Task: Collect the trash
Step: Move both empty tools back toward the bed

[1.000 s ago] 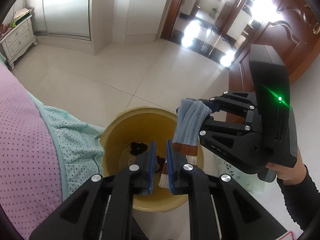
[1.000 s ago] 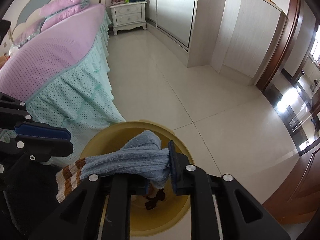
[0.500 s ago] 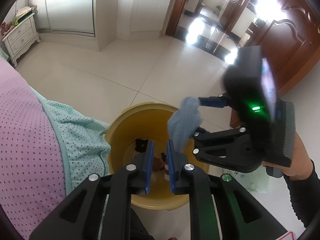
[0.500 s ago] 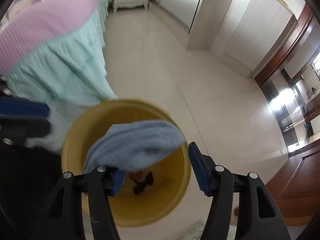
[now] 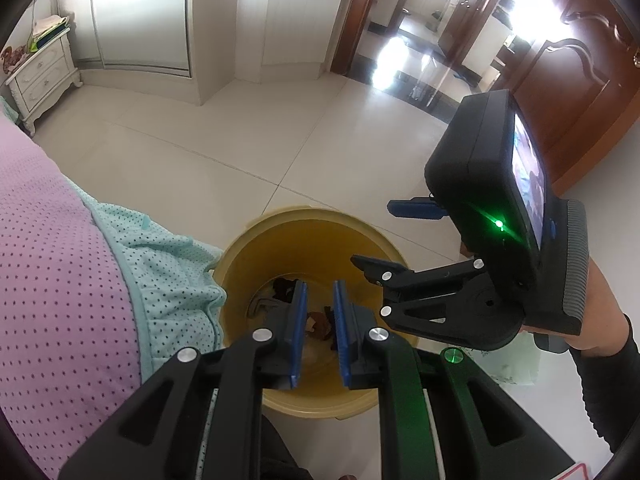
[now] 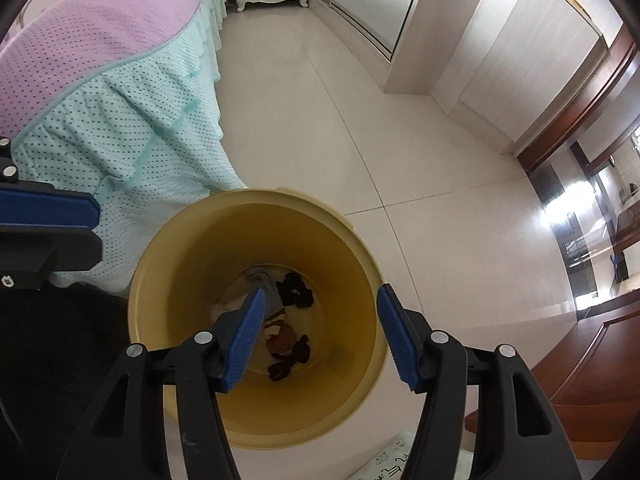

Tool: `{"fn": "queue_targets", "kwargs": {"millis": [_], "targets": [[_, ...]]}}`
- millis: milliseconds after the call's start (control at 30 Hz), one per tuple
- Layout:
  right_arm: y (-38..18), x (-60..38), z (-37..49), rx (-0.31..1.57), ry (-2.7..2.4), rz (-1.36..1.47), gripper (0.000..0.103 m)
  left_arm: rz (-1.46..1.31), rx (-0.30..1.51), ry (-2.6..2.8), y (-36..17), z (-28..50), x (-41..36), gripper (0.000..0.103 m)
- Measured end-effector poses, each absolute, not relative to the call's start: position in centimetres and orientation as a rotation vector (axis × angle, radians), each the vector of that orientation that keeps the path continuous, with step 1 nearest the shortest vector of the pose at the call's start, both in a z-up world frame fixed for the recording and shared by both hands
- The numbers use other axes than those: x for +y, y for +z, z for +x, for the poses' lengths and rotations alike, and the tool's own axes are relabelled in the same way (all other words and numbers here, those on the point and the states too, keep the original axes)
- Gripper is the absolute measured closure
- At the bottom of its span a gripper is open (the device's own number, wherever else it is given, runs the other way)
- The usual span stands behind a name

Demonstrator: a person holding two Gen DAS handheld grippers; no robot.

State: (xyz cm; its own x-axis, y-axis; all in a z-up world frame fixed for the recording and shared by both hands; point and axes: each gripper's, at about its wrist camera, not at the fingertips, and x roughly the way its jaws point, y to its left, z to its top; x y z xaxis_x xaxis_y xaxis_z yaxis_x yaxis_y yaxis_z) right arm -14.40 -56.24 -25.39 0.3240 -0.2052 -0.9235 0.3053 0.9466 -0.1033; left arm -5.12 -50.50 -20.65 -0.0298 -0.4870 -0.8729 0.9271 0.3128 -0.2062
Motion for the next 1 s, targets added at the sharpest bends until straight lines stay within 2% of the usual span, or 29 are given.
{"fn": "queue_targets", "kwargs": {"millis": [233, 533, 600, 667, 800, 900, 967, 1000], "targets": [[-22.8, -55.7, -15.2, 1.132, -0.343, 0.103, 0.046, 0.506, 1.051, -1.238, -19.4, -5.4, -49.8, 0.089], [-15.4, -52.9, -16.3, 0.981, -0.382, -0.002, 0.046, 0.411, 0.936, -1.273, -14.0, -6.0, -46.8, 0.089], [-13.4, -51.8, -16.4, 0.929, -0.388, -0.026, 0.046, 0.382, 0.902, -1.275, -12.4, -5.9, -45.5, 0.082], [-11.7, -50.8, -16.6, 0.87, -0.395, -0.03, 0.046, 0.35, 0.855, -1.252, -10.7, -5.9, -43.7, 0.069], [-9.2, -48.1, -16.1, 0.755, -0.354, -0.019, 0.045, 0.261, 0.774, -1.174, -7.5, -4.7, -39.0, 0.059], [-7.6, -45.7, -15.0, 0.661, -0.292, -0.017, 0.034, 0.208, 0.697, -1.052, -5.4, -3.5, -34.4, 0.045], [-7.2, -44.4, -14.2, 0.62, -0.246, -0.001, 0.033, 0.163, 0.663, -0.956, -4.2, -2.5, -30.9, 0.034], [-7.1, -43.5, -13.4, 0.605, -0.205, 0.015, 0.033, 0.142, 0.648, -0.907, -3.6, -2.0, -28.9, 0.033]]}}
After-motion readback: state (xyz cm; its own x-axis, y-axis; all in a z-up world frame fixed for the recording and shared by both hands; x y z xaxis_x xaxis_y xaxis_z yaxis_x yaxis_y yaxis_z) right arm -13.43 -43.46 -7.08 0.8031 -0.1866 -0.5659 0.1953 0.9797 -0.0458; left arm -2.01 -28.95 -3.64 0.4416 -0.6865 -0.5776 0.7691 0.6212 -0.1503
